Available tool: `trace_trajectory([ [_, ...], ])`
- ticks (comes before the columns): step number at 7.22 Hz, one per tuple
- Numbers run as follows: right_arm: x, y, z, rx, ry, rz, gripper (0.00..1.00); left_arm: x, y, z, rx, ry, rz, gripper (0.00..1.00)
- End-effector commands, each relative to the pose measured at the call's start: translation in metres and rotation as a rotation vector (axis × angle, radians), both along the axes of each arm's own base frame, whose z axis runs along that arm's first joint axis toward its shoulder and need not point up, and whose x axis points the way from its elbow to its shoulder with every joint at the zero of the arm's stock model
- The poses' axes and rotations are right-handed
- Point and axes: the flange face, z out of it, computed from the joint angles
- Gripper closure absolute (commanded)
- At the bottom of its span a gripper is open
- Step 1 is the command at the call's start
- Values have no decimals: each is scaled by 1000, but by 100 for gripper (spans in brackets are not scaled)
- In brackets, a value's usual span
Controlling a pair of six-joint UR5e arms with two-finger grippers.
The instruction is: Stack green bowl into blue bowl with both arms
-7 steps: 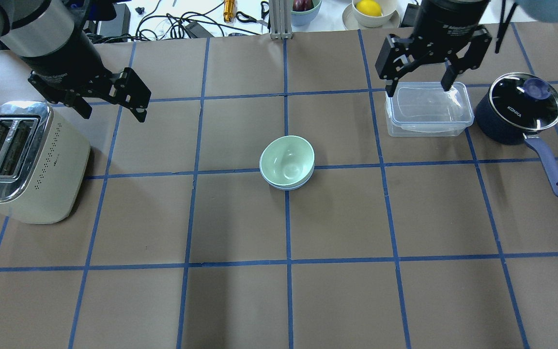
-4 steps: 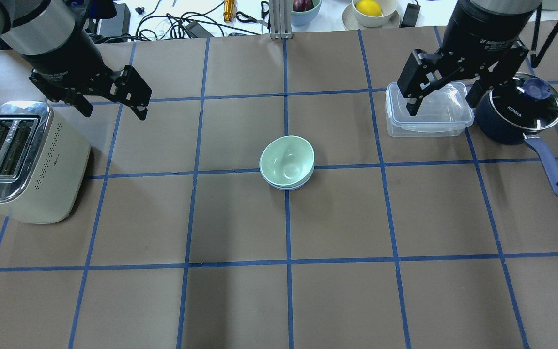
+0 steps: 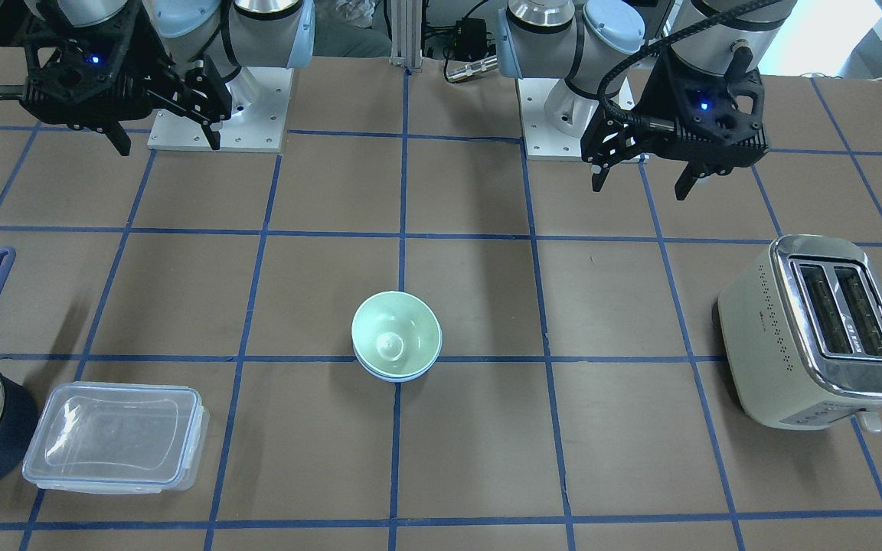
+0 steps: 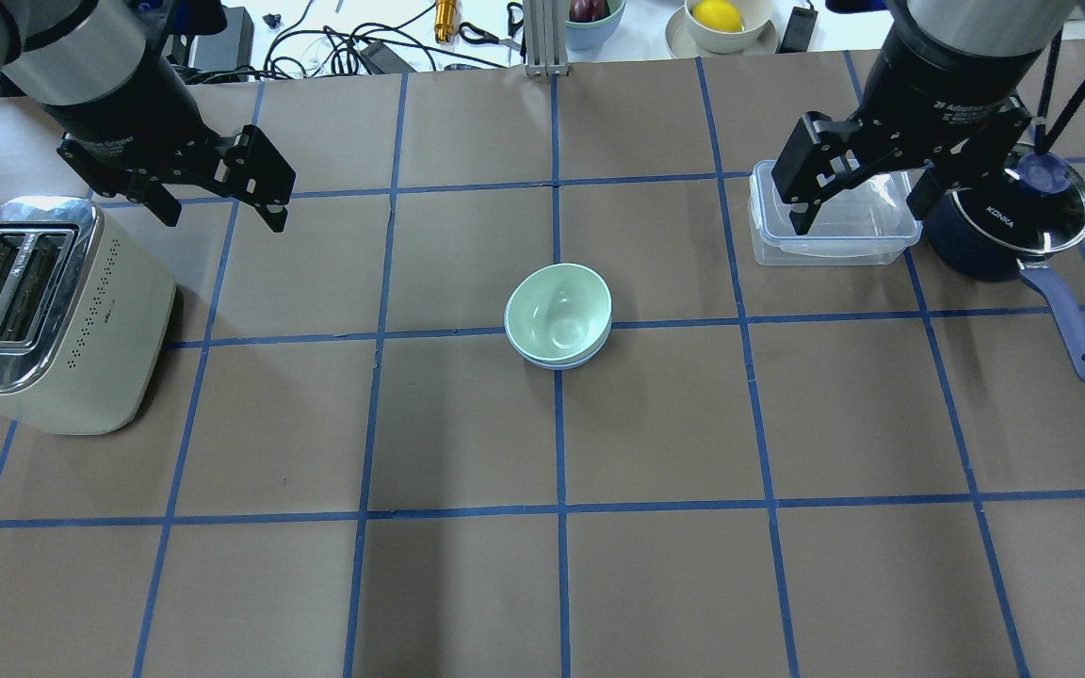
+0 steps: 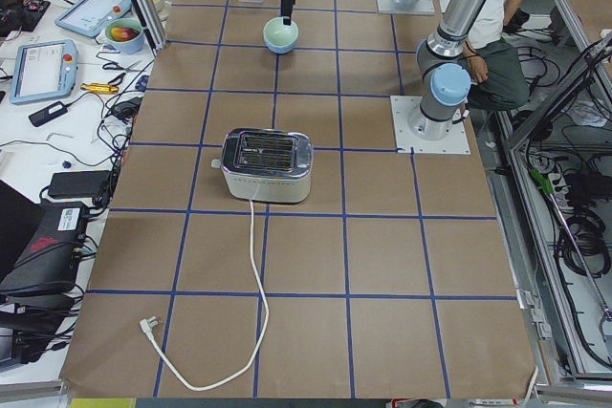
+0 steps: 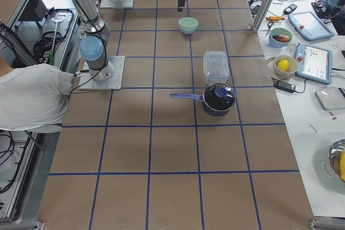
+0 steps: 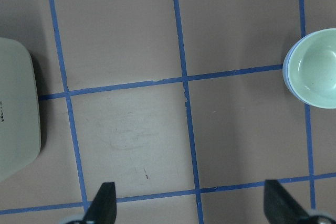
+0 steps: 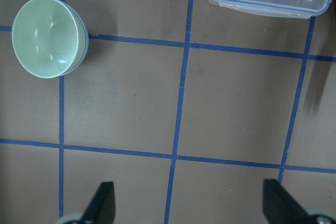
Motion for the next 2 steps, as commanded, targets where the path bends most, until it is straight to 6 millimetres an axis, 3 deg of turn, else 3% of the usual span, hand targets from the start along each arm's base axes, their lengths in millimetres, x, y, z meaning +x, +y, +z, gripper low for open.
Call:
trace_trajectory([
  [1, 0, -2, 4, -18, -3, -5, 0, -1, 0, 0, 1, 6, 5, 0],
  [2, -3, -4, 6, -29, 1, -24, 0, -1, 2, 3, -7, 6, 9, 0],
])
